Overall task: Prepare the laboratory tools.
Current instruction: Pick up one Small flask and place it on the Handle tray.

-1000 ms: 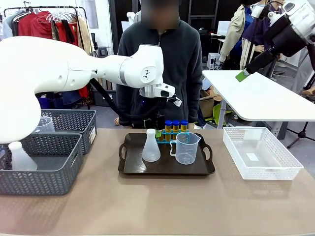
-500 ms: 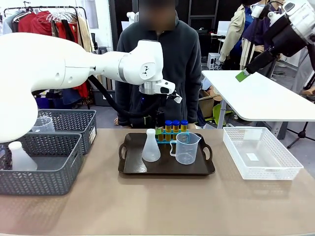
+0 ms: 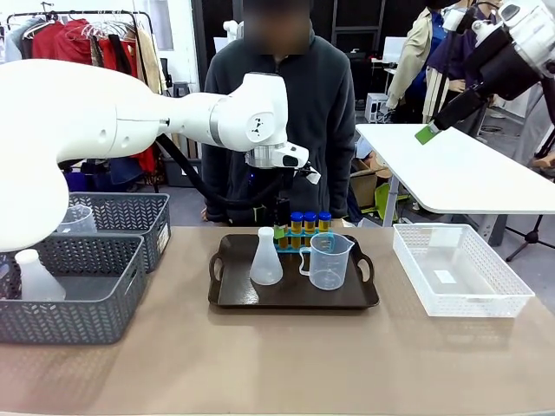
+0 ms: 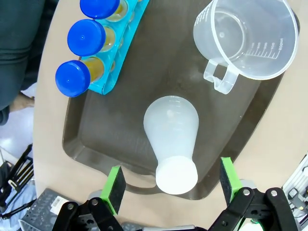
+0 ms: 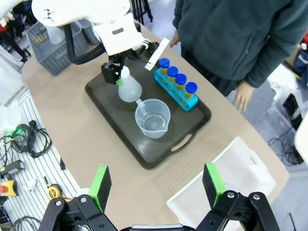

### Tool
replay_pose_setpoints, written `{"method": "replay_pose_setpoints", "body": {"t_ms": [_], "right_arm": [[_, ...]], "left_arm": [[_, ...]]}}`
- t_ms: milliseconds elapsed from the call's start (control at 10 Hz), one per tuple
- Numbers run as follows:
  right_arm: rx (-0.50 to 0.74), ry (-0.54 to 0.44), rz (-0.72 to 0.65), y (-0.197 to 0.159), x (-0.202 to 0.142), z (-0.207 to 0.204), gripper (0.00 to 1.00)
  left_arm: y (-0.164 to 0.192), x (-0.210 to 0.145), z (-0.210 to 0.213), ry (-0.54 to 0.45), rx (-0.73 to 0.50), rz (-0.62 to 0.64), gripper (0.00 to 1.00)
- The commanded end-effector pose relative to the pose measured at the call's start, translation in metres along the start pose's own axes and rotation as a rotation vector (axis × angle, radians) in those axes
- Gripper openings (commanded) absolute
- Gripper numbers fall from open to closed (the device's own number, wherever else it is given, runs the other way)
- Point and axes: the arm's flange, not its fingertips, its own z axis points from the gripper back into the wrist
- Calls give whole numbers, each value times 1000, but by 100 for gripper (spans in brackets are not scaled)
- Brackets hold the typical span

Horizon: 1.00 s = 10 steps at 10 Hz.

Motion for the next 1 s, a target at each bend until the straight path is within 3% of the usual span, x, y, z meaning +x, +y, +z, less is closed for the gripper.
{"method": "replay_pose_setpoints", "body": {"t_ms": [0, 100, 400, 600, 900], "right_arm": [[11, -14, 9, -2, 1, 1, 100], [11, -14, 9, -2, 1, 1, 100], [11, -14, 9, -2, 1, 1, 100], [11, -14, 9, -2, 1, 1, 100], [11, -14, 9, -2, 1, 1, 100]], "left_arm": [[0, 0, 0, 0, 0, 0, 100], [-6, -12, 14, 20, -31, -40, 100], [-4, -34, 47, -48, -35, -1, 100], [1, -56, 77, -140, -111, -32, 100], [13, -89, 129, -317, -123, -78, 100]]}}
